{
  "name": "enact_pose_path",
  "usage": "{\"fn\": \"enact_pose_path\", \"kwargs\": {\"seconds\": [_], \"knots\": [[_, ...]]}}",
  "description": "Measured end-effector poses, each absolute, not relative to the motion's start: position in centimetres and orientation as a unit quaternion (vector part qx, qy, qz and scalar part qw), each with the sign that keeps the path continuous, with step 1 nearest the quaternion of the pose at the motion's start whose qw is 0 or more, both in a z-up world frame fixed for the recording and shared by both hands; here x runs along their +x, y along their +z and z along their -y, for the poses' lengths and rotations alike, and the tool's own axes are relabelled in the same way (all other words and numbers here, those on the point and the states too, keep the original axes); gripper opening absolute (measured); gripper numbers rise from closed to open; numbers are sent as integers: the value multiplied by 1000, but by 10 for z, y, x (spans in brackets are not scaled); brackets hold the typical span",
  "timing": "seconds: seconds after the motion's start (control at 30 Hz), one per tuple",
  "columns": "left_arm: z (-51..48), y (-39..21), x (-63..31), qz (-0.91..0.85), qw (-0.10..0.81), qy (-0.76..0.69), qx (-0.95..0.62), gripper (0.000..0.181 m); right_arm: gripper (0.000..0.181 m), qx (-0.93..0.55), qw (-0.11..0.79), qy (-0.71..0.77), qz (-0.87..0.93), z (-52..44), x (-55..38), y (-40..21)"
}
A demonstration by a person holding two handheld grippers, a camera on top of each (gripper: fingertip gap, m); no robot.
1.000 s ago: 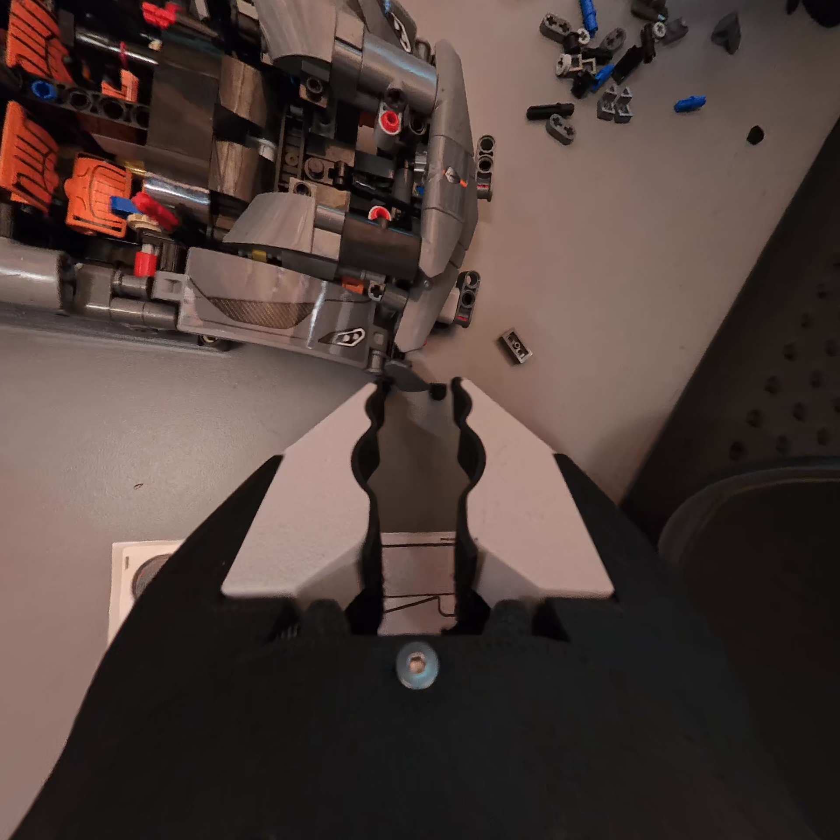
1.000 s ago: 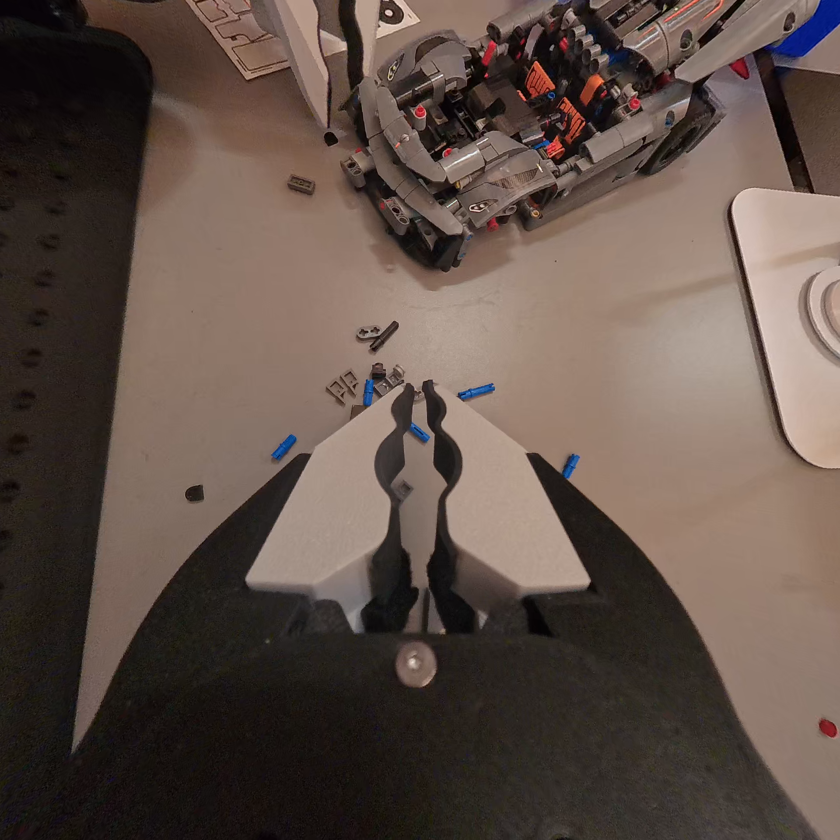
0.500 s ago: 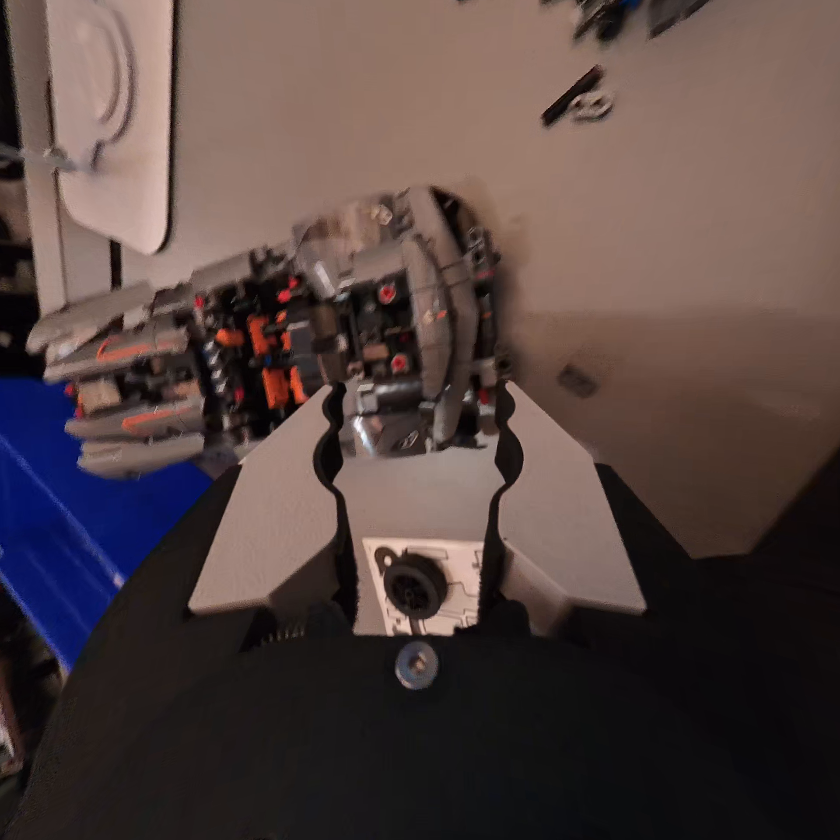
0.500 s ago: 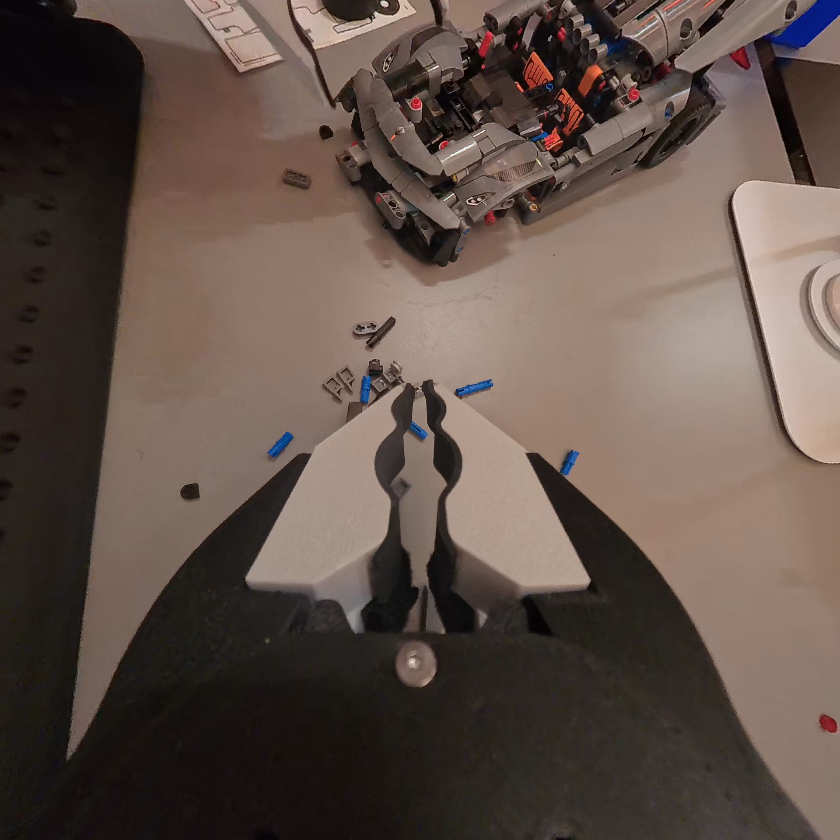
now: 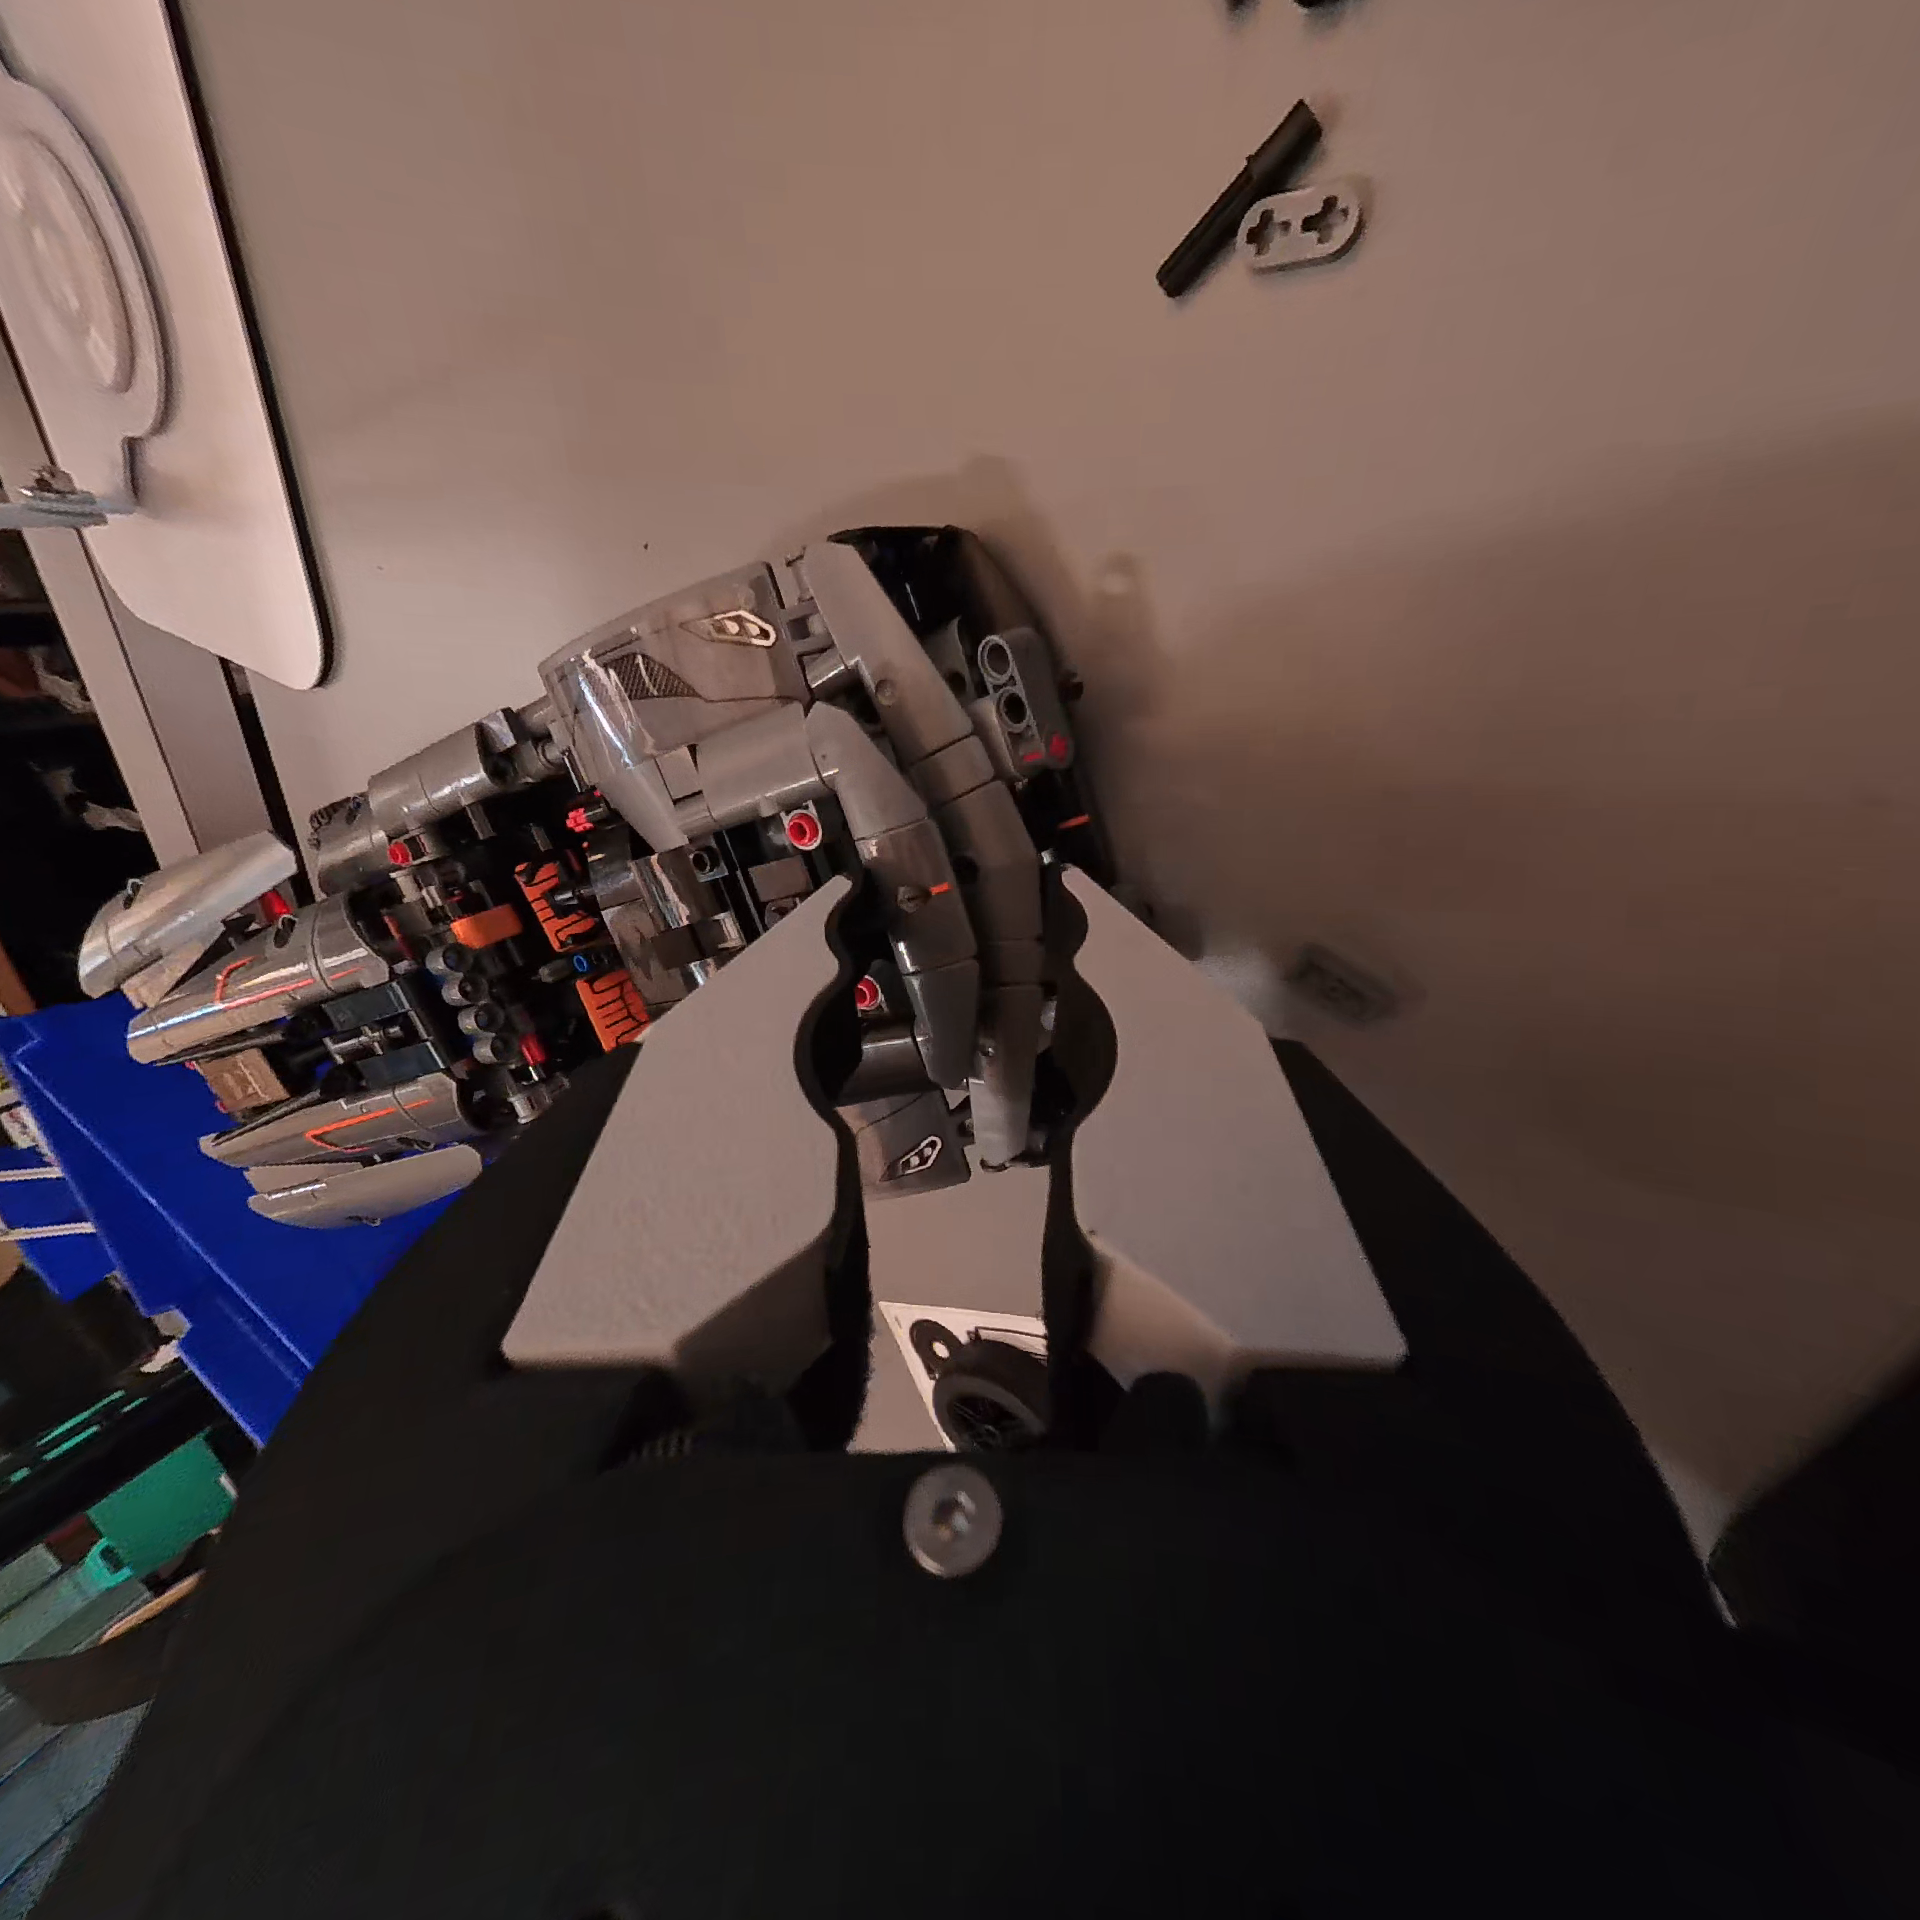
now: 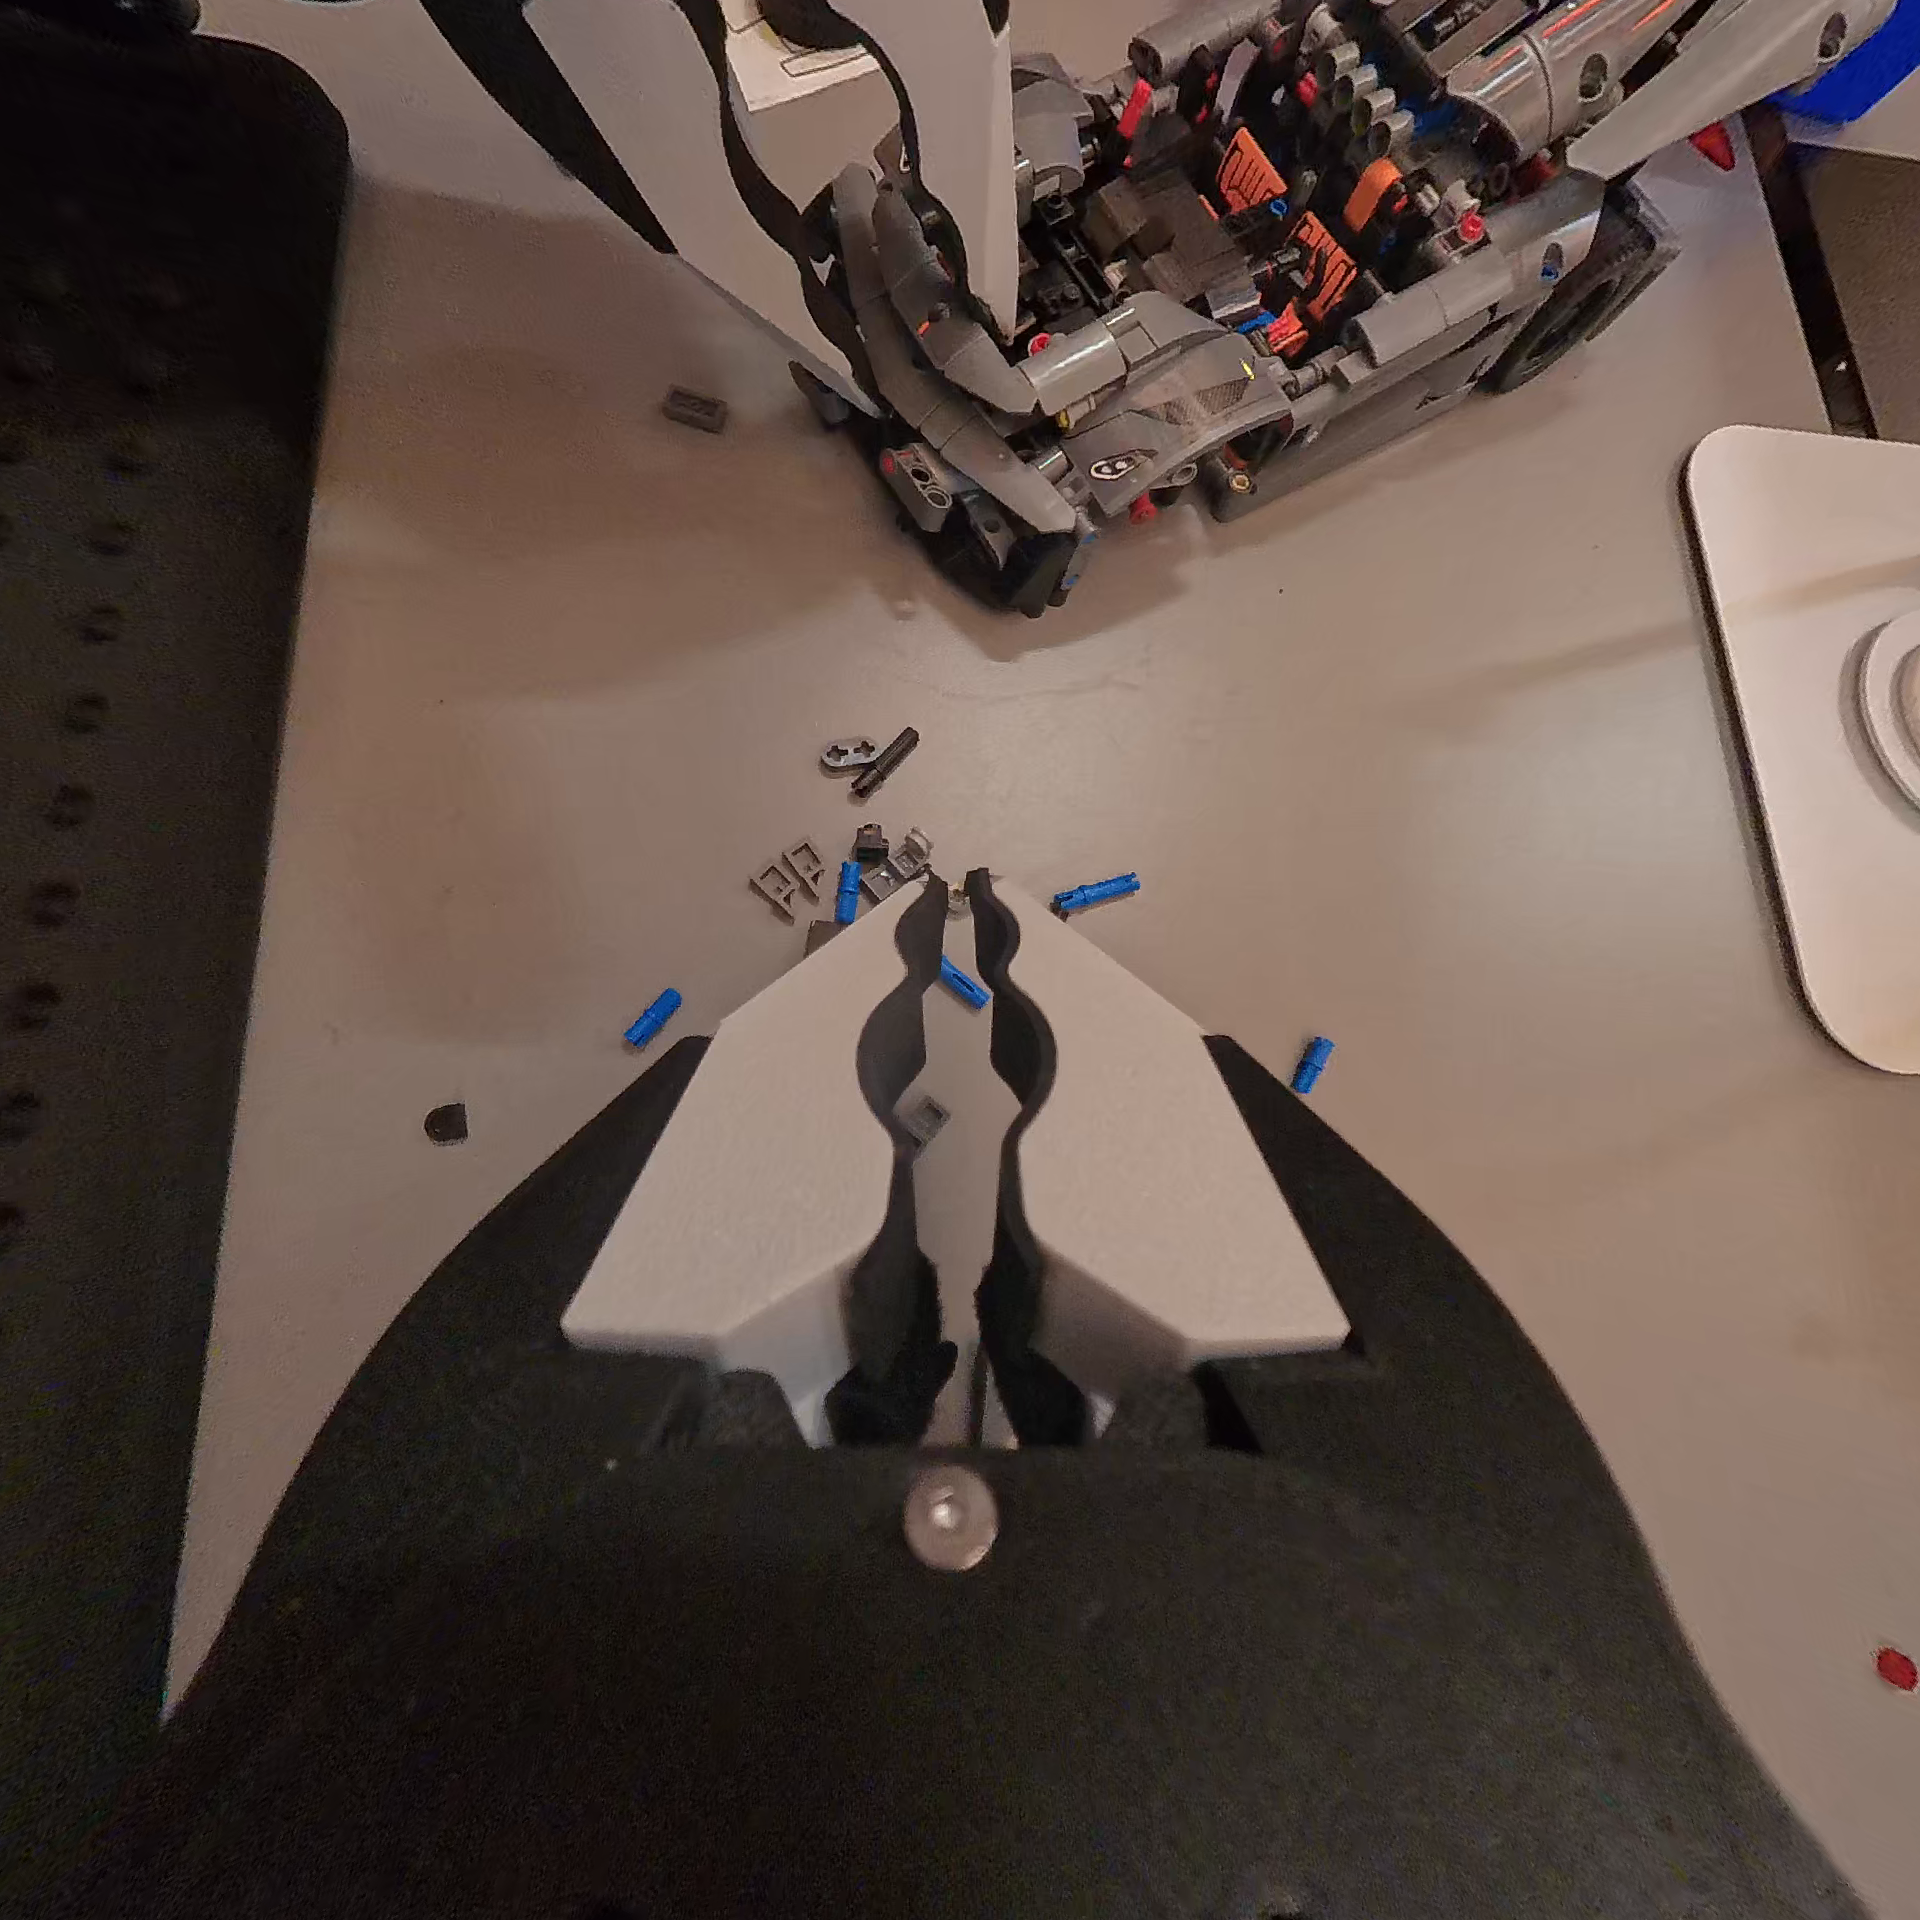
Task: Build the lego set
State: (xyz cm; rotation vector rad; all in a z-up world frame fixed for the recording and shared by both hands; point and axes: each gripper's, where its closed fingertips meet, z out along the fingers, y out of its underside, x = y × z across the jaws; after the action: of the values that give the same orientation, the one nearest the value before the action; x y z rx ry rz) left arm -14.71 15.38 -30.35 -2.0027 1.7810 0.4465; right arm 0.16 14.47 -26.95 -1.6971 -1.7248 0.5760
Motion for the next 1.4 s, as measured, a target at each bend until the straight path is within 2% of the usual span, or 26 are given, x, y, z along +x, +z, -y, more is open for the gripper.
{"fn": "enact_pose_path", "kwargs": {"seconds": [0.57,0.73,1.07,1.4], "knots": [[-158,-290,-152,-619,226,177,-731,24,3,-647,320,217,657,-145,2,-271],[-158,-270,-148,-608,244,145,-741,24,3,-651,320,217,653,-148,2,-272],[-148,-228,-132,-600,223,66,-765,22,4,-652,323,223,648,-148,1,-270],[-148,-192,-106,-574,199,-13,-794,22,8,-665,332,313,591,-149,-10,-251]]}}
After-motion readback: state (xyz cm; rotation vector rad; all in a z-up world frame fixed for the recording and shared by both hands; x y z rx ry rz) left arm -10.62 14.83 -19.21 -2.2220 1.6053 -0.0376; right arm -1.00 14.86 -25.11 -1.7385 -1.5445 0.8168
